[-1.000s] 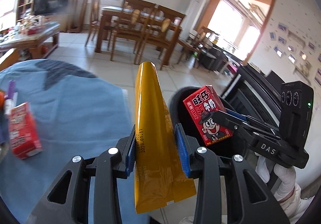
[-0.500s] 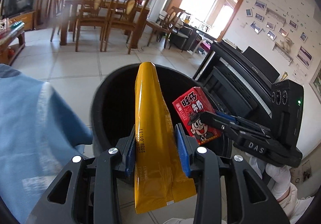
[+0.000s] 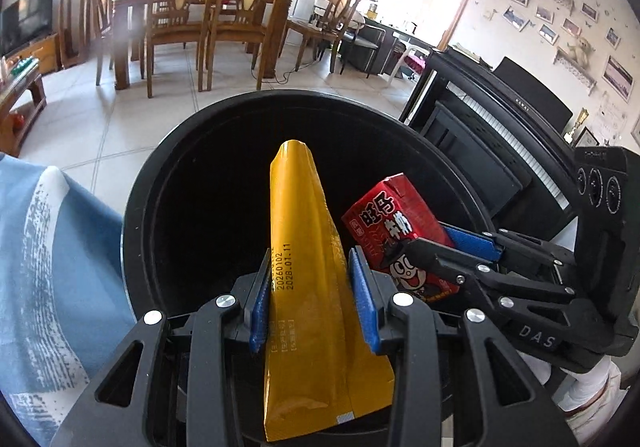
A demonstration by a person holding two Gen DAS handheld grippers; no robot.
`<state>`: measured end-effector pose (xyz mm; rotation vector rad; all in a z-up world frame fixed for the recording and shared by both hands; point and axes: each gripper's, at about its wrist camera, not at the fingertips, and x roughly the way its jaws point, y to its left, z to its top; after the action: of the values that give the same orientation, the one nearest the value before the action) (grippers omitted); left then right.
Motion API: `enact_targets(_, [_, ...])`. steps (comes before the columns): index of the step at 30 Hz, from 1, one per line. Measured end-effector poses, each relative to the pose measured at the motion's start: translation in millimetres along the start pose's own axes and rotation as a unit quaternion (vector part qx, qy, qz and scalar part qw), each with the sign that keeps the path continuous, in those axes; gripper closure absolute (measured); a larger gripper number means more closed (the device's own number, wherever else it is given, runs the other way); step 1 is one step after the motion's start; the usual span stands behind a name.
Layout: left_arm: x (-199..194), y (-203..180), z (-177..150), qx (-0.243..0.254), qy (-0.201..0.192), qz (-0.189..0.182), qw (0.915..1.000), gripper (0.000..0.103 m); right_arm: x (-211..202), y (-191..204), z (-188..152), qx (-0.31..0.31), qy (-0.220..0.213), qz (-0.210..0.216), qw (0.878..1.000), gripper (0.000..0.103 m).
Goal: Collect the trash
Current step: 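Carry the yellow bag and red juice box over the black bin, then open both tools to drop the bag and juice box into the bin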
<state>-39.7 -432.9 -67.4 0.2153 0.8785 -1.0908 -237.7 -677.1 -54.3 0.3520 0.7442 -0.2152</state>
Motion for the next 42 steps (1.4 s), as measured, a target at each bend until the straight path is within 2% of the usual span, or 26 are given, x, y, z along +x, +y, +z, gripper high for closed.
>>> enact_targets(14, [16, -14, 0, 0.051, 0.011, 0.037, 0.9979, 0.065, 5, 14, 6, -0.022, -0.002, -0.026, 0.999, 0.071])
enact_targets(25, [17, -21, -2, 0.075, 0.012, 0.043, 0.9962, 0.064, 6, 13, 6, -0.021, -0.005, -0.030, 0.999, 0.070])
enact_targets(27, [16, -22, -2, 0.080, 0.011, 0.043, 0.9958, 0.064, 4, 10, 7, -0.021, -0.008, -0.032, 0.999, 0.064])
enact_targets(28, [16, -23, -2, 0.081, 0.011, 0.044, 0.9957, 0.063, 3, 10, 6, -0.018, -0.009, -0.033, 0.999, 0.054])
enact_targets(30, [16, -25, -2, 0.085, 0.011, 0.043, 0.9954, 0.063, 2, 7, 7, -0.010, -0.013, -0.029, 0.999, 0.052])
enact_targets(31, [17, -26, -2, 0.088, 0.011, 0.044, 0.9951, 0.061, 1, 7, 8, -0.007, -0.014, -0.028, 0.999, 0.052])
enact_targets(32, [16, -28, -3, 0.094, 0.009, 0.047, 0.9945, 0.050, 0, 6, 8, -0.006, -0.015, -0.029, 0.999, 0.051])
enact_targets(33, [15, -30, -3, 0.099, 0.004, 0.053, 0.9936, 0.035, -1, 5, 8, -0.004, -0.017, -0.029, 0.999, 0.050])
enact_targets(35, [12, -32, -4, 0.109, -0.009, 0.062, 0.9921, 0.026, -3, 4, 9, 0.001, -0.023, -0.027, 0.999, 0.048])
enact_targets(38, [10, -33, -3, 0.113, -0.014, 0.050, 0.9922, 0.025, -8, 3, 11, 0.004, -0.033, -0.028, 0.999, 0.048])
enact_targets(42, [9, -32, -4, 0.124, -0.022, 0.063, 0.9900, 0.019, -17, 1, 13, 0.011, -0.047, -0.023, 0.999, 0.048])
